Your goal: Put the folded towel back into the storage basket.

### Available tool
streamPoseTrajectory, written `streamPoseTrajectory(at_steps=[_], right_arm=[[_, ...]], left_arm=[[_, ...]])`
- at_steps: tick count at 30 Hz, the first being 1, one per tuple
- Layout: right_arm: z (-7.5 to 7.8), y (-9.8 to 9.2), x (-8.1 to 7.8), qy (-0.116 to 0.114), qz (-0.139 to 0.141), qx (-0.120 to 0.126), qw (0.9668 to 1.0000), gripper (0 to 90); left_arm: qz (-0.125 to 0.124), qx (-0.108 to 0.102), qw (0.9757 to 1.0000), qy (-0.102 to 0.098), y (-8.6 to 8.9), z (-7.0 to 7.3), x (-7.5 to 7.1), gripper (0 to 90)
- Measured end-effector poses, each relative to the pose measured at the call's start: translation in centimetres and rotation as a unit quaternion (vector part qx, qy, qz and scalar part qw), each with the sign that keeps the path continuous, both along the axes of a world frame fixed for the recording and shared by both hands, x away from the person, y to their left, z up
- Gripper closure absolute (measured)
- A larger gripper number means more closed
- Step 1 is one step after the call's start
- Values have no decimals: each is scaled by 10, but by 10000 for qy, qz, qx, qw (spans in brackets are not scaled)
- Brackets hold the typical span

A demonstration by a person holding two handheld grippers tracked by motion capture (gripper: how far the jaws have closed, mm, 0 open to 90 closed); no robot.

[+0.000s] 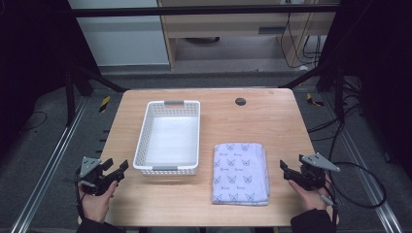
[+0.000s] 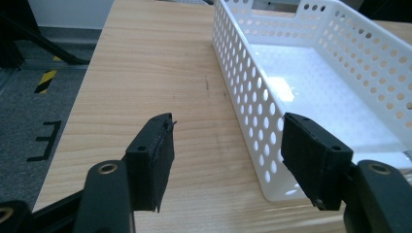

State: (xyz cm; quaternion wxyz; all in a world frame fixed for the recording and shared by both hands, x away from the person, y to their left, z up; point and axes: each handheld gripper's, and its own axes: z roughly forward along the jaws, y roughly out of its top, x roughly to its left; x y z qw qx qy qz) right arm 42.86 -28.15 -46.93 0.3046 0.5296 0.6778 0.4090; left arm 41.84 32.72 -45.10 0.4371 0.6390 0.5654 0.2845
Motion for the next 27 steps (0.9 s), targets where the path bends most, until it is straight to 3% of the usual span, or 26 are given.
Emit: streamPoseTrajectory(at_steps=[6,9,13,20,27], right_arm=[[3,6,-1,-108,104,-95,9998,230],[3,8,-1,-101,191,-85,9997,228],[5,10,-2,-92,295,30,9995,234],[14,16,-5,-198,388,56,9990,231],[20,19,-6,-288,446,127,9985,217]], left_arm=[[-76,-191,9997,-115,-4,7,-5,346],[-183,-150,9996,-177,-11,10,-7,331],[-308,103,9993,-206,-20,11,-9,320],[-618,88,9977,-256,-35,15,-12,312],[-756,65,9967,-304,-46,19,-15,317]])
